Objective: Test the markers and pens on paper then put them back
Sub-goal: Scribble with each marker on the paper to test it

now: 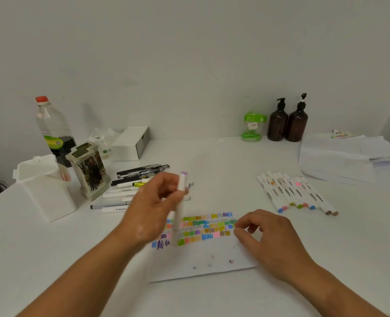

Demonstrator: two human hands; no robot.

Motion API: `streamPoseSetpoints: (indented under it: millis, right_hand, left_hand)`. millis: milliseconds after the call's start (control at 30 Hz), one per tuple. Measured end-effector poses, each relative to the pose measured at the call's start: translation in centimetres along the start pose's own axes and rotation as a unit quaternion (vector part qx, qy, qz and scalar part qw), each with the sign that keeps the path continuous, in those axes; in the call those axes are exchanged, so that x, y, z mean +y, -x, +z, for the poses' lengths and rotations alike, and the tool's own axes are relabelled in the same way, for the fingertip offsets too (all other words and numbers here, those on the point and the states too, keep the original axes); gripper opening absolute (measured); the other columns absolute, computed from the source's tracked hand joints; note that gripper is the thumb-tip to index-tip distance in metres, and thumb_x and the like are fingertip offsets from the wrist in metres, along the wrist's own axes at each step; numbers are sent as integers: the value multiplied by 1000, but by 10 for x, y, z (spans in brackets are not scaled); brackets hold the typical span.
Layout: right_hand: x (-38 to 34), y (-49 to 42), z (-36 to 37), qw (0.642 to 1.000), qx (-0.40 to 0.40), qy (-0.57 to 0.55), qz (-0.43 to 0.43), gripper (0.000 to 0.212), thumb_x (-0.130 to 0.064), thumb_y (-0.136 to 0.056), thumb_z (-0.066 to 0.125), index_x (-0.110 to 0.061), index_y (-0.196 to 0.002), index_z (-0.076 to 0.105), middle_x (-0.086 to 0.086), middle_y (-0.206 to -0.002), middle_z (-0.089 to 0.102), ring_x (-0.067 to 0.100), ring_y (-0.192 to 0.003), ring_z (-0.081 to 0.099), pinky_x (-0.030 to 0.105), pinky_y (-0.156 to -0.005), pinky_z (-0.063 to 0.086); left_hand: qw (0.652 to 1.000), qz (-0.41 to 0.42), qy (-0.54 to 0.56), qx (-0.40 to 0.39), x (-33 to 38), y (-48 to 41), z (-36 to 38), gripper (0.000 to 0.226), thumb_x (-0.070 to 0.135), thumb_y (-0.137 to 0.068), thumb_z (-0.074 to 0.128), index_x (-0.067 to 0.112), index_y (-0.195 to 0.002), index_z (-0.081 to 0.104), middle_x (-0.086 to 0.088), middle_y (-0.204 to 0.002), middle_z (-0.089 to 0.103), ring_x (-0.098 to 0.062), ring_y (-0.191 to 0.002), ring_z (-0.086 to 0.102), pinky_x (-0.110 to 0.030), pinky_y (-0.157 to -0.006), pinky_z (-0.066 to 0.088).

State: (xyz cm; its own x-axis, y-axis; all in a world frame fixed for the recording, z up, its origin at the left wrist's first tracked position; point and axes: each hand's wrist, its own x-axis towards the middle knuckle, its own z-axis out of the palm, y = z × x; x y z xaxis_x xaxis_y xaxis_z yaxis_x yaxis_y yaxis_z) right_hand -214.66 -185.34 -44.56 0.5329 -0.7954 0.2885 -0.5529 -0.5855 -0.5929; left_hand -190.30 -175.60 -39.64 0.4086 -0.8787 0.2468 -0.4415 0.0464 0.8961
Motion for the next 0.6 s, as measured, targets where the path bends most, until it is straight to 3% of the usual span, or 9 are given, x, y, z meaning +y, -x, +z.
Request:
streamPoseSetpoints:
  millis: [67,167,233,300,433,533,600]
  right_hand:
    - [-15,3,-3,994,-30,-104,0,15,-50,-84,74,-41,-95,71,-25,-90,72,-3,-89,65,11,-75,48]
    - [-29,9,-4,971,-117,-207,22,31,-62,-80,69,-46,-105,64,-19,-95,75,5,-83,70,16,-69,53]
    - [-31,11,-5,961,-114,-250,37,16,-46,-88,72,-46,-101,62,-7,-89,77,11,-75,72,21,-66,55]
    - [-29,13,-10,953,-73,-290,49,20,-24,-92,74,-43,-94,68,0,-82,77,12,-68,70,25,-62,55]
    - [-19,15,-17,955,1,-289,68,31,-12,-83,82,-43,-89,77,-3,-73,74,13,-63,67,25,-59,55]
    - [-14,16,-15,961,26,-266,72,37,-12,-78,85,-46,-88,77,-13,-71,73,7,-57,57,18,-57,49]
    - [-14,16,-14,958,21,-278,70,37,-9,-77,85,-44,-87,78,-14,-72,73,6,-55,54,17,-56,48]
  left_hand:
    - [980,-34,193,-44,13,11,21,26,7,-97,58,24,-116,63,1,-106,75,-14,-99,71,-29,-78,58]
    - [941,-81,327,-37,11,21,44,27,2,-96,59,16,-118,63,-8,-110,74,-25,-105,70,-32,-82,57]
    - [923,-95,371,-34,3,23,50,26,2,-93,61,12,-117,62,-11,-112,73,-28,-108,69,-34,-83,57]
    - [913,-101,392,-45,-4,26,50,26,0,-90,62,8,-114,60,-14,-114,72,-30,-111,68,-33,-84,57]
    - [957,-51,275,-76,-11,33,44,27,-5,-91,63,15,-108,64,-8,-111,74,-25,-106,70,-30,-86,58]
    - [996,-5,71,-61,-12,40,46,23,17,-87,74,36,-97,67,7,-98,75,-13,-90,72,-28,-77,60]
    - [999,26,-26,-33,-13,44,49,19,29,-86,75,42,-97,66,16,-91,72,-9,-79,68,-25,-67,58]
